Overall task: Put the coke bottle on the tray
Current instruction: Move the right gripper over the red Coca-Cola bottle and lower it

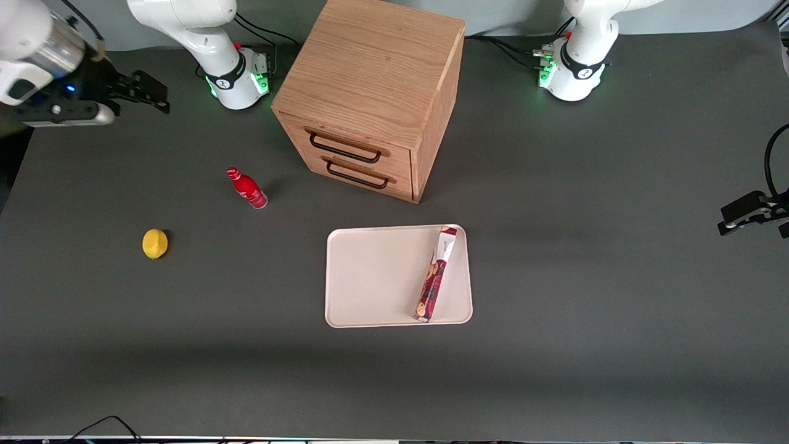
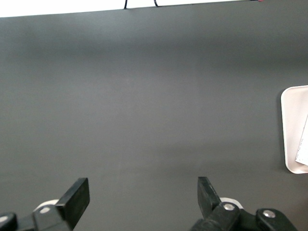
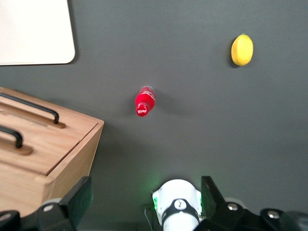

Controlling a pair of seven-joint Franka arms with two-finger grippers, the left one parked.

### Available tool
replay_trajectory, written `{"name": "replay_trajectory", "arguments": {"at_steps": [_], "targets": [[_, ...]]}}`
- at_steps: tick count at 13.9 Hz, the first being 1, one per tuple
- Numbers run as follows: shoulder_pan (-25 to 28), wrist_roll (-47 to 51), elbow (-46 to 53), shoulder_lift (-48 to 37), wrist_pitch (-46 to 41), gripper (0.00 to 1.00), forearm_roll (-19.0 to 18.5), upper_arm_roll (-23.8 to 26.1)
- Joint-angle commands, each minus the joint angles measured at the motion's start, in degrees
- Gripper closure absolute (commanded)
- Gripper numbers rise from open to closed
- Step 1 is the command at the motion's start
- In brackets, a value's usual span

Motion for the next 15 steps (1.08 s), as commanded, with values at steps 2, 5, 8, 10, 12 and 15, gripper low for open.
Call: {"name": "replay_trajectory", "arguments": {"at_steps": [2,5,8,10,12,15], "targets": [[-0.10,2.19,-16.11,-1.73,15.93,0.00,0.97,-0.40],[-0.10,5.88,-19.90,2.83,24.55,0.00,0.97,2.31],[-0.10,8.44,-25.79,3.72,32.82,0.00,0.97,5.40],[-0.10,8.79,-28.60,3.90,36.52,0.00,0.97,5.84],[-0.10,10.63,-32.20,3.99,40.74,0.00,0.97,7.33],[-0.10,12.04,-34.06,4.07,42.51,0.00,0.97,8.65]]}}
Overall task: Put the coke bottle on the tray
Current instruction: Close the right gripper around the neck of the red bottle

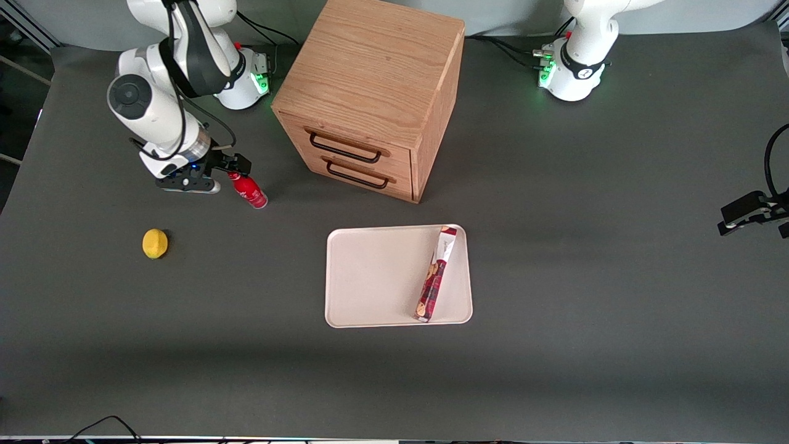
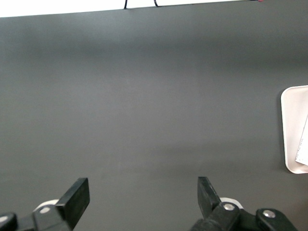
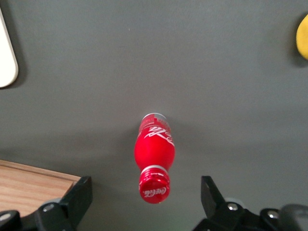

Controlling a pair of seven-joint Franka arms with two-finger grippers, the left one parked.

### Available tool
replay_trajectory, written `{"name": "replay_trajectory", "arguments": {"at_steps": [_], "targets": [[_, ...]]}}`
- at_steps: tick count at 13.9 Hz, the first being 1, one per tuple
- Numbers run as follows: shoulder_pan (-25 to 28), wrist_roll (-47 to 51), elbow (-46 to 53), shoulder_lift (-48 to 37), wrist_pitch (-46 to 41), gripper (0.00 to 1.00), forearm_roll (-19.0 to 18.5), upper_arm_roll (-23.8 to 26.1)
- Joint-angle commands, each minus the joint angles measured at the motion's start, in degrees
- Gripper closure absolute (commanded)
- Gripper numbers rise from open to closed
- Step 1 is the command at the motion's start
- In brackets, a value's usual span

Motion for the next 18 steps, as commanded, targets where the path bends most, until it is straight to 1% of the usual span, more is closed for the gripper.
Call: {"name": "replay_trajectory", "arguments": {"at_steps": [1,3,6,8,13,14,16,17,18], "targets": [[-0.03,1.59,-2.73,-1.11,2.70,0.00,0.67,0.76],[-0.03,1.59,-4.67,-1.03,5.69,0.00,0.67,0.76],[-0.03,1.59,-4.85,-1.03,5.87,0.06,0.67,0.76],[-0.03,1.59,-4.85,-1.03,6.13,0.18,0.58,0.76],[-0.03,1.50,-4.85,-0.94,6.31,0.55,-0.21,0.85],[-0.03,1.50,-4.85,-0.94,6.31,0.68,-0.21,0.85],[-0.03,1.32,-4.85,-0.94,6.22,0.90,-0.21,0.85],[0.06,1.32,-4.85,-0.77,6.22,0.97,-0.21,0.85],[-0.03,0.89,-4.76,-0.59,6.22,1.00,-0.21,0.85]]}}
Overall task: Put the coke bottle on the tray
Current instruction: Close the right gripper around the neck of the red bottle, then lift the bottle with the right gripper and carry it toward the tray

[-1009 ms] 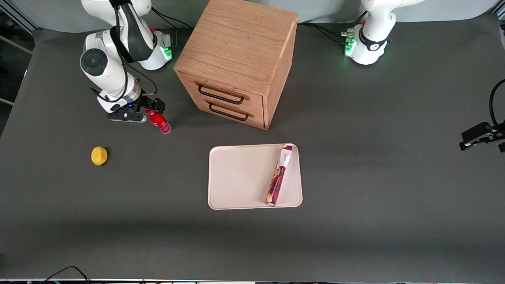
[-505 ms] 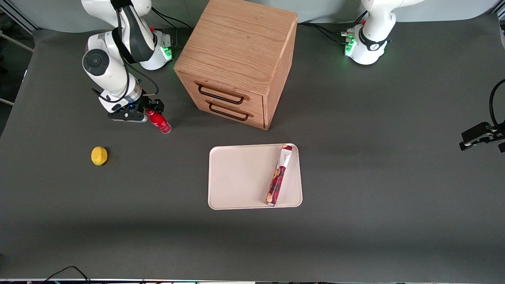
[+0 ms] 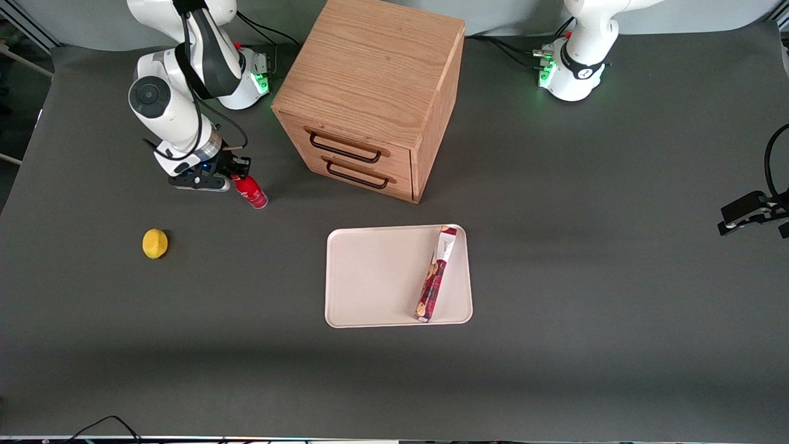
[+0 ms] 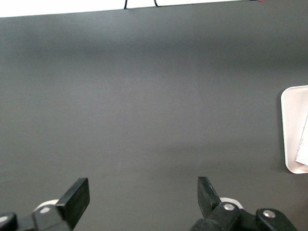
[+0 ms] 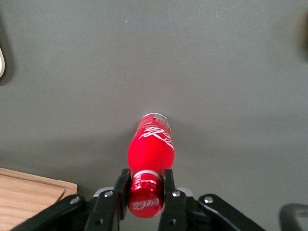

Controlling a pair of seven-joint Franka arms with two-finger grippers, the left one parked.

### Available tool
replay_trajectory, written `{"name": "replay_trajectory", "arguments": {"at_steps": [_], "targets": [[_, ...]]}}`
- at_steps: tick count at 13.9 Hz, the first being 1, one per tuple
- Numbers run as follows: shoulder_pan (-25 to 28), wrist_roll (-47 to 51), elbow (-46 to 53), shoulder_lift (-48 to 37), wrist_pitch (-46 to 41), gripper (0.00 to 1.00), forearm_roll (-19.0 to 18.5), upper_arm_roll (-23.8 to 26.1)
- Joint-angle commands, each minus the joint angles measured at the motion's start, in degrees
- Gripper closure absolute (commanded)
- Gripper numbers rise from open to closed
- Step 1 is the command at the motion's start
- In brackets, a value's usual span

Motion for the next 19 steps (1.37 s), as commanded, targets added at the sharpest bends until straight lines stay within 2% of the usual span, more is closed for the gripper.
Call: {"name": "replay_trajectory", "arguments": {"at_steps": [1,3,6,10,14,18,19], "targets": [[0.09,0.35,-0.51,-0.57,0.58,1.00,-0.17,0.32],[0.00,-0.78,1.67,-0.74,-2.12,1.00,-0.26,0.32],[-0.44,-1.84,9.48,-1.09,-10.81,1.00,-0.26,-0.65],[-0.53,-4.12,26.95,1.79,-26.54,1.00,-0.17,-2.41],[0.18,-2.81,49.18,13.11,-36.40,1.00,-0.08,-1.45],[5.52,6.47,65.29,27.61,-37.21,1.00,-0.61,-0.30],[7.45,10.68,68.11,31.65,-36.95,1.00,-2.70,-0.04]]}}
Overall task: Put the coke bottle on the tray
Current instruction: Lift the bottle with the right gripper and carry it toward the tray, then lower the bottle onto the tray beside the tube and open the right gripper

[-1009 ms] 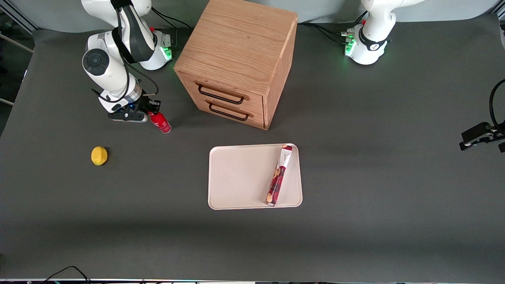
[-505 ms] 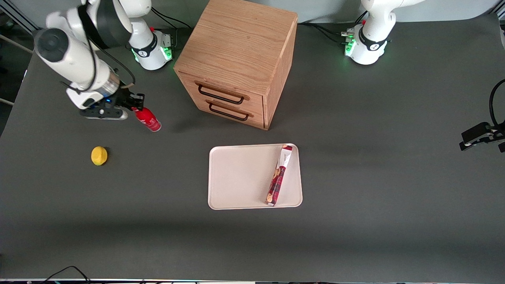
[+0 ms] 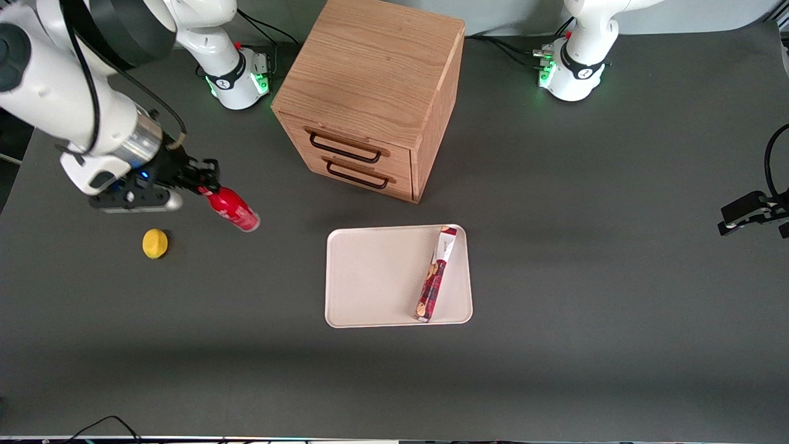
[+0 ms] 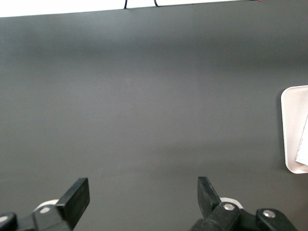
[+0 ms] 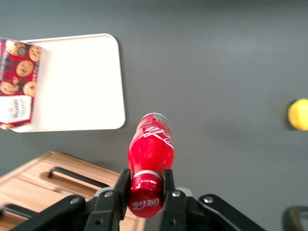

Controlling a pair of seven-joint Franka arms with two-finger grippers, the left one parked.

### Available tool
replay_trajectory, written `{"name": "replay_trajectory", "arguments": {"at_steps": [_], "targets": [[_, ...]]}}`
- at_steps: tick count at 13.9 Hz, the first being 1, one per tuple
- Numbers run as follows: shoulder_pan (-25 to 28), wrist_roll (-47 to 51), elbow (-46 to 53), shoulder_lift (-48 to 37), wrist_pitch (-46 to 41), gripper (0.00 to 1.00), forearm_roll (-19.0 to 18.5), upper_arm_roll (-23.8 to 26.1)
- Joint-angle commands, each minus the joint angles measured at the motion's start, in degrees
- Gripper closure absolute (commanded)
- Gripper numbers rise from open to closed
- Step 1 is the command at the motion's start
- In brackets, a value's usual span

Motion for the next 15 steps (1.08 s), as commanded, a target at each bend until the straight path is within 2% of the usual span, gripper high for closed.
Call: {"name": "replay_trajectory", "arguments": {"at_steps": [1,2,4,6,8,14,15], "targets": [[5.72,11.16,13.08,14.05,-2.12,1.00,-5.64,1.88],[6.52,14.59,14.84,17.56,-1.68,1.00,-8.11,3.72],[6.88,19.35,15.65,21.97,3.12,1.00,-10.50,6.10],[8.80,23.12,15.73,25.14,7.09,1.00,-10.95,6.38],[10.30,25.34,15.65,27.25,9.56,1.00,-13.22,6.38],[11.01,29.21,15.47,31.04,13.08,1.00,-14.11,6.38],[11.01,29.21,15.47,31.13,13.17,0.96,-14.11,6.38]]}}
